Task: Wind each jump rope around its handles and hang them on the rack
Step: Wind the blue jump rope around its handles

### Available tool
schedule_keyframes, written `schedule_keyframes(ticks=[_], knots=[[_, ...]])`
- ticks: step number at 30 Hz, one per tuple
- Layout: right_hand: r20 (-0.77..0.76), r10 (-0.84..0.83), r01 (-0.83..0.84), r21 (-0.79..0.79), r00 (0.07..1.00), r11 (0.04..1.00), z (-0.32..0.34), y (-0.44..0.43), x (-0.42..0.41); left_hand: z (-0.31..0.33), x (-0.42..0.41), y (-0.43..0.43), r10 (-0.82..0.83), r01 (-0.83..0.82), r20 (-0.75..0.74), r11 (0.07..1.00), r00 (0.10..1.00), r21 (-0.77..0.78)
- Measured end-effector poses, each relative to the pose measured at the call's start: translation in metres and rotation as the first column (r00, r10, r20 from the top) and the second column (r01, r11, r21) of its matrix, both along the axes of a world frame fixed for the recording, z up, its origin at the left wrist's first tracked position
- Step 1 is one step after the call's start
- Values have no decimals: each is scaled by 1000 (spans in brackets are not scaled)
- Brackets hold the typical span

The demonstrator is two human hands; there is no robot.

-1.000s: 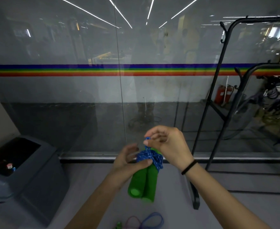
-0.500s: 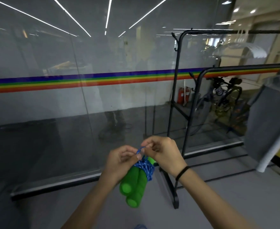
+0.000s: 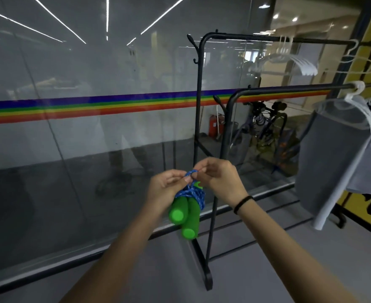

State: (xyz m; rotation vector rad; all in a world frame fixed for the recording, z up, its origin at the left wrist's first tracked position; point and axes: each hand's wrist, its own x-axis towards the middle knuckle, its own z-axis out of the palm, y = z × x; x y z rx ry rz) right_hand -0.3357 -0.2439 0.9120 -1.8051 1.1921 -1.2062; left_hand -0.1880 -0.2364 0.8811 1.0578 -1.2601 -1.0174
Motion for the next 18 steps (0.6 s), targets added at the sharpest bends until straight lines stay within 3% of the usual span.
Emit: schedule_keyframes(ticks=[5,12,18], knots=[[-88,-95,90,-61,992,994,8,-96,-39,9,-37,-97,21,-21,27,1000,999,-9],[-174,-169,144,-148,970,978,18,-219,-76,27,-69,-227,92,-78,228,994,969,-71],[-239,-223,162,-248,945,955,19,-272,-77,24,-78,-287,197,-169,232,976,953,-134]])
